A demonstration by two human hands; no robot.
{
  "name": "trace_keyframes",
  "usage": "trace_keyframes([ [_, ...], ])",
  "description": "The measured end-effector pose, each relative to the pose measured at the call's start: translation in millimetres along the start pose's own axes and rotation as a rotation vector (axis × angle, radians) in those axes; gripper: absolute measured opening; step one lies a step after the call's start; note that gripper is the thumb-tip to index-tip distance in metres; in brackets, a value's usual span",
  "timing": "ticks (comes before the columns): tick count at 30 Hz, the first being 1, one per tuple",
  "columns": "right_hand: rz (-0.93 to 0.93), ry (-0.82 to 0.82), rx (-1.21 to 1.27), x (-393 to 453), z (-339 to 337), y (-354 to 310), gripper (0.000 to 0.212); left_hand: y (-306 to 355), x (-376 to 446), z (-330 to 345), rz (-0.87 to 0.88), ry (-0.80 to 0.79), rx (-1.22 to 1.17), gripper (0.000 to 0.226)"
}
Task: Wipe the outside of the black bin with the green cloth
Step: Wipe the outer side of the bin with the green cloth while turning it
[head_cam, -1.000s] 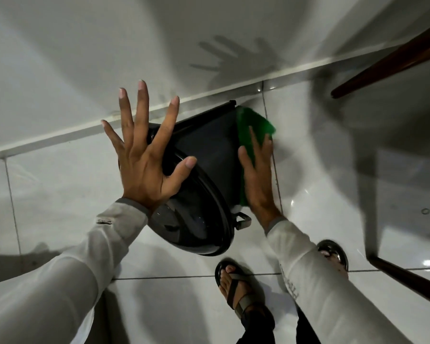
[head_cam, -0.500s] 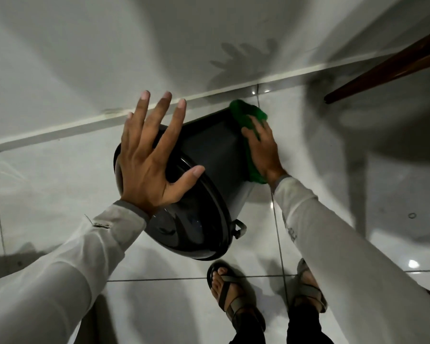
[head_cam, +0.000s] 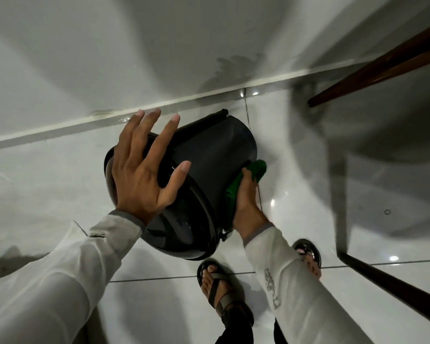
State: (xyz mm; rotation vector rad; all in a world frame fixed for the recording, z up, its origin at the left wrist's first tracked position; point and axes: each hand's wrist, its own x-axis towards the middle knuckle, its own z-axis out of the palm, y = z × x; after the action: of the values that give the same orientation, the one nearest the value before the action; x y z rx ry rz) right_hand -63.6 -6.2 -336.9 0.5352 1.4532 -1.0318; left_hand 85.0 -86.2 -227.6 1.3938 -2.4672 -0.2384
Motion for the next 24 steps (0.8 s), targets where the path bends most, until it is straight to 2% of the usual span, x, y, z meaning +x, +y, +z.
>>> trace_keyframes([
  [5, -0.071, -0.025, -0.108, -43.8, -2.4, -4.0, 0.058, 14.8, -0.3, 1.0, 0.010, 0.043, 0.032, 0.054],
  [8, -0.336, -0.033, -0.318, -72.2, -4.7, -14.8, 0.053, 14.0, 0.4, 1.2, 0.007, 0.073, 0.007, 0.050],
  [11, -0.673, -0.161, -0.550, -81.4, -1.0, -21.6, 0.050, 10.4, -4.9, -1.5, 0.047, 0.072, 0.007, 0.049],
  [13, -0.786, -0.249, -0.652, -73.1, 2.6, -26.7, 0.050, 12.3, -14.1, -3.6, 0.135, 0.031, -0.002, 0.047],
  [16, -0.773, -0.251, -0.607, -60.5, 3.1, -35.3, 0.048, 13.2, -34.0, -6.4, 0.277, -0.062, -0.026, 0.042],
  [19, -0.707, -0.161, -0.479, -46.2, -10.1, -32.3, 0.047, 12.8, -55.7, -11.5, 0.307, -0.120, -0.077, 0.042],
  [21, -0.688, -0.120, -0.450, -43.3, -21.3, -24.0, 0.046, 17.7, -64.8, -14.8, 0.217, -0.121, -0.170, 0.056],
  [24, -0.667, -0.130, -0.501, -48.6, -27.1, -9.1, 0.047, 38.4, -59.1, -17.9, -0.080, 0.015, -0.377, 0.068],
])
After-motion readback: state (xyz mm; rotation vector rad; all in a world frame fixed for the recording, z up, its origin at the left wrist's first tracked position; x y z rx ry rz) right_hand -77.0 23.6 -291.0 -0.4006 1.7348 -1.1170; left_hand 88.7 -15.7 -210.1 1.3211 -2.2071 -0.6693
